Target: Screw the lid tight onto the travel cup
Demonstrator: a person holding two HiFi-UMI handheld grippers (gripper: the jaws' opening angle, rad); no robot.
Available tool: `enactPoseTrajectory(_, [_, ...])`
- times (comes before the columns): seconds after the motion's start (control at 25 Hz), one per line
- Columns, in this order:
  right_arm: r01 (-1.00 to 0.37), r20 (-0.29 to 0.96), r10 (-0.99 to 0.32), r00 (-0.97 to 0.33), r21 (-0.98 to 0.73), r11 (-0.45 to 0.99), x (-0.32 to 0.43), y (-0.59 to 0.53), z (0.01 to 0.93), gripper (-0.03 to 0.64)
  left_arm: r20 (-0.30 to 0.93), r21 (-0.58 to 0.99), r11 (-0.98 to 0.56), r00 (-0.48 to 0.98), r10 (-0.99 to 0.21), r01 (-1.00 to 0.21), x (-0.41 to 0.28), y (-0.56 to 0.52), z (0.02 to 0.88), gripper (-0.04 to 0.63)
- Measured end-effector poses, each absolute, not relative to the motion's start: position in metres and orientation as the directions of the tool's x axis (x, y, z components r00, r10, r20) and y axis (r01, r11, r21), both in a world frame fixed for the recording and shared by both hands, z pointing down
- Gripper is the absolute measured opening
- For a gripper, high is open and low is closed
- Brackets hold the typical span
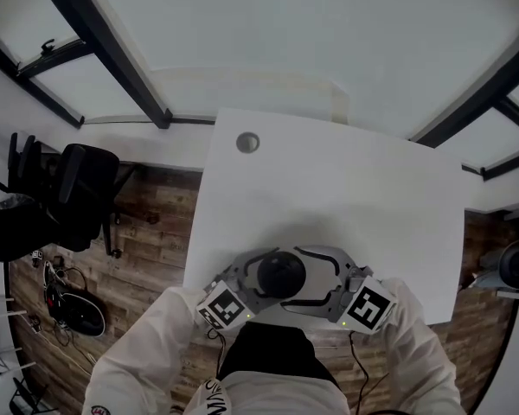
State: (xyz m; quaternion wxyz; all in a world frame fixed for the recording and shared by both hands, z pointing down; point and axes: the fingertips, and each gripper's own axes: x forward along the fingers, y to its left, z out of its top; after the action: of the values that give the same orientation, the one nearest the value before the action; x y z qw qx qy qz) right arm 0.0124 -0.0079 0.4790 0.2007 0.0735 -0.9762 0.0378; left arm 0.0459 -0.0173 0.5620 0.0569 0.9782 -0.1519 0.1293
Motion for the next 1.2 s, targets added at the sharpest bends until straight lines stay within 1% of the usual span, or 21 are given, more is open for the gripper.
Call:
enactPoseTrajectory(0.08, [-0.115,0.408,-0.09,-0.909,-0.038,0.993,0.009,-0.008,0.482,0.415,0.269,0.072,-0.956,0.929,-0.255,-0.284,0.047,-0.017,0.562,0.408])
enactPoseTrajectory(0.2, [-0.085,0.408,-0.076,-0.91,-0.006,0.996,0.003,-0.012,0.486,0.414,0.268,0.07,-0.963,0.934,-0.235,-0.262,0.047,-0.019,0.564,0.408])
enactPoseTrajectory(0.28, [-0.091,0.403,-0.084,-0.911,0.002,0.996,0.0,-0.013,0.488,0.413,0.266,0.07,-0.962,0.934,-0.237,-0.263,0.046,-0.019,0.564,0.408])
enactPoseTrajectory(0.4, [-0.144,0.395,-0.121,-0.91,-0.029,0.989,0.0,-0.011,0.49,0.413,0.264,0.069,-0.957,0.93,-0.255,-0.282,0.044,-0.018,0.564,0.408])
enactPoseTrajectory(0.52, [-0.236,0.395,-0.206,-0.895,-0.027,0.971,0.002,-0.012,0.489,0.413,0.256,0.064,-0.943,0.918,-0.302,-0.328,0.045,-0.02,0.563,0.408])
enactPoseTrajectory(0.64, [-0.372,0.381,-0.338,-0.861,-0.018,0.928,0.003,-0.011,0.49,0.413,0.239,0.063,-0.91,0.891,-0.386,-0.411,0.043,-0.021,0.562,0.408])
enactPoseTrajectory(0.76, [-0.517,0.351,-0.482,-0.803,-0.007,0.856,0.004,-0.009,0.489,0.413,0.227,0.066,-0.86,0.847,-0.48,-0.506,0.041,-0.02,0.562,0.408])
enactPoseTrajectory(0.96, [-0.708,0.295,-0.677,-0.674,0.004,0.706,0.008,-0.009,0.482,0.413,0.225,0.044,-0.774,0.761,-0.608,-0.631,0.042,-0.022,0.553,0.408])
enactPoseTrajectory(1.08, [-0.788,0.27,-0.758,-0.594,-0.004,0.616,0.011,-0.012,0.478,0.413,0.223,0.031,-0.725,0.712,-0.666,-0.688,0.042,-0.024,0.547,0.408])
enactPoseTrajectory(1.2, [-0.823,0.259,-0.791,-0.555,-0.029,0.567,0.012,-0.011,0.477,0.413,0.22,0.027,-0.707,0.694,-0.685,-0.706,0.042,-0.022,0.548,0.408])
